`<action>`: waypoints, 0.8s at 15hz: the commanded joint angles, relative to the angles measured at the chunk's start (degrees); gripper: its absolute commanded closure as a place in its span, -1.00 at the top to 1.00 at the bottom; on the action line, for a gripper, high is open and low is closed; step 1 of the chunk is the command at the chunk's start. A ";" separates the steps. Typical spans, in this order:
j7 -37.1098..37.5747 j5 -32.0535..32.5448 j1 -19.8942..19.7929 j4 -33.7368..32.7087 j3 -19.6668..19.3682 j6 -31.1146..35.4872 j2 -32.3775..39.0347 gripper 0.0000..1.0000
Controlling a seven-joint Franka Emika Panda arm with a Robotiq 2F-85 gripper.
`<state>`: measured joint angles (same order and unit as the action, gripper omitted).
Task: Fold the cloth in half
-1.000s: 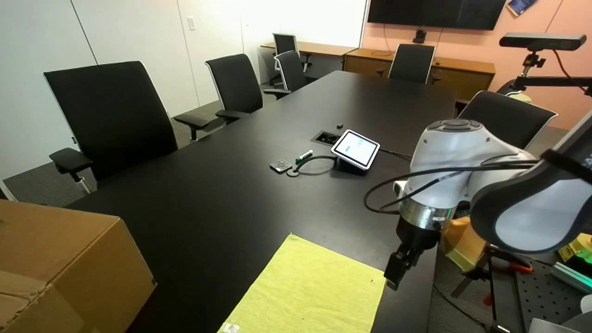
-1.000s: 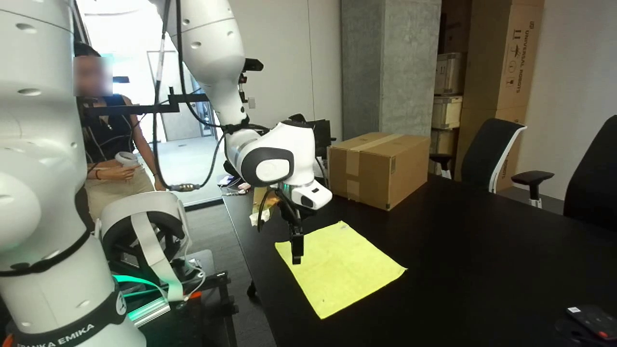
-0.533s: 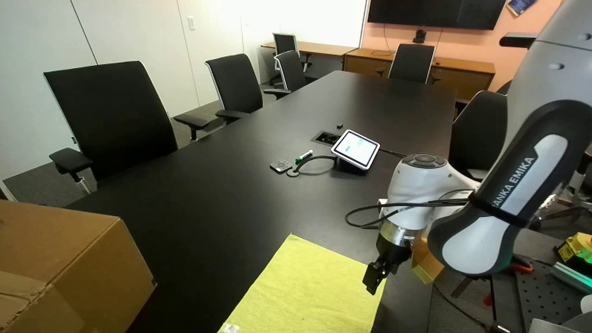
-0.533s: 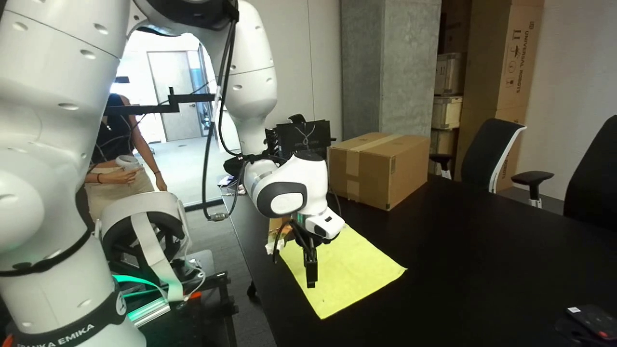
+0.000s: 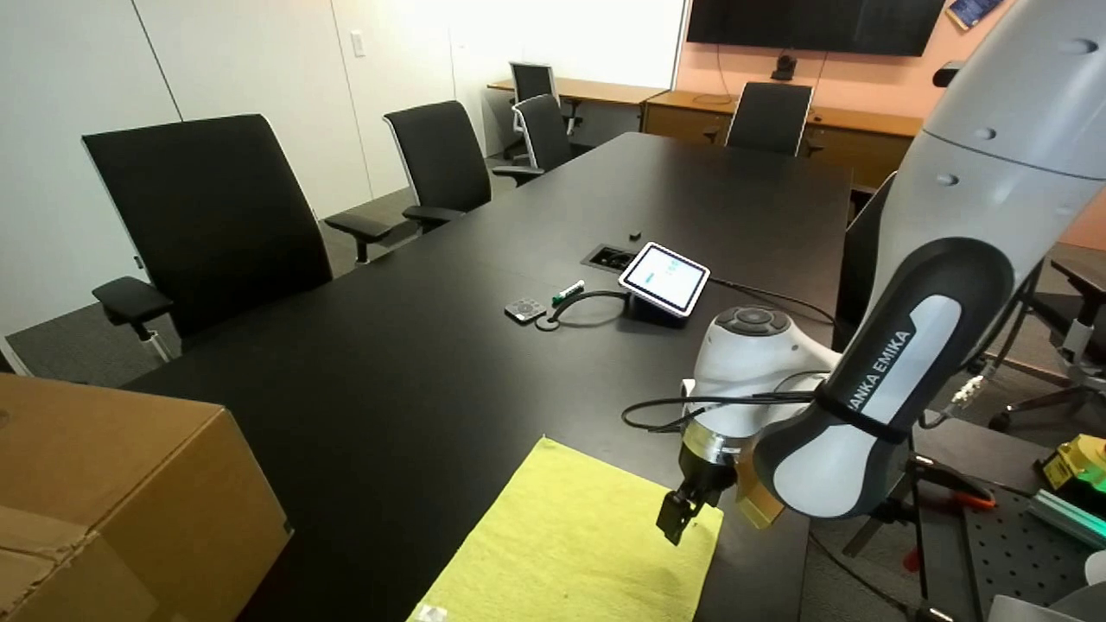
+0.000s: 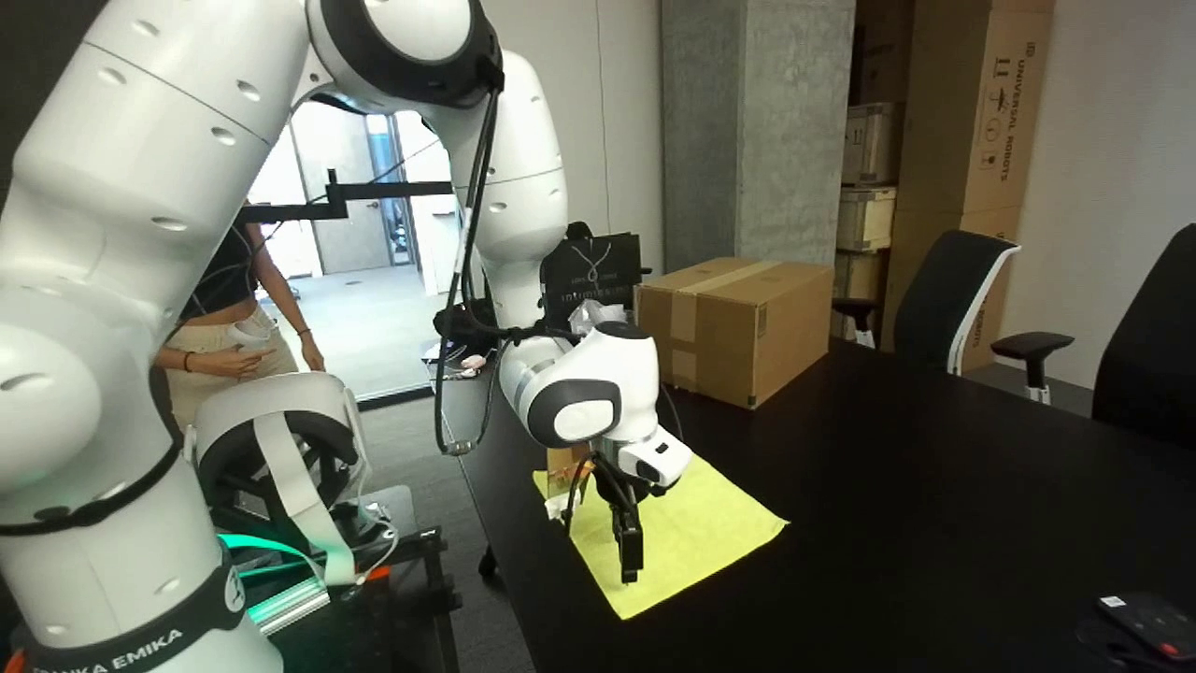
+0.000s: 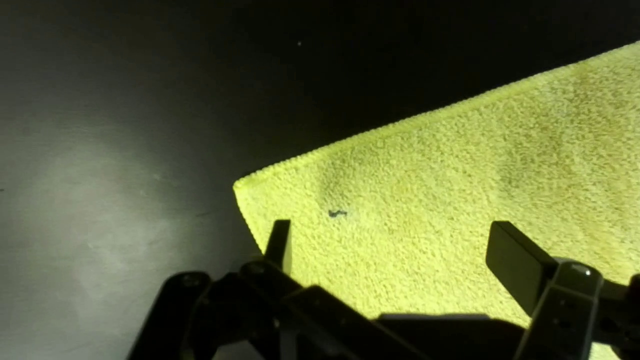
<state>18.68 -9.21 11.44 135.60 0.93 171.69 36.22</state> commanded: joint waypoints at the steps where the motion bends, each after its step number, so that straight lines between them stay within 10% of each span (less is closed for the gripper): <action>1: -0.65 0.80 1.78 -3.53 -2.31 -0.68 4.34 1.00; 9: -1.72 0.68 1.25 -6.78 -2.30 -2.75 8.32 1.00; 12: -1.59 0.86 1.76 -6.80 -2.61 -3.55 7.46 0.37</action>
<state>17.48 -9.20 12.45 130.55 -0.82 169.27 42.66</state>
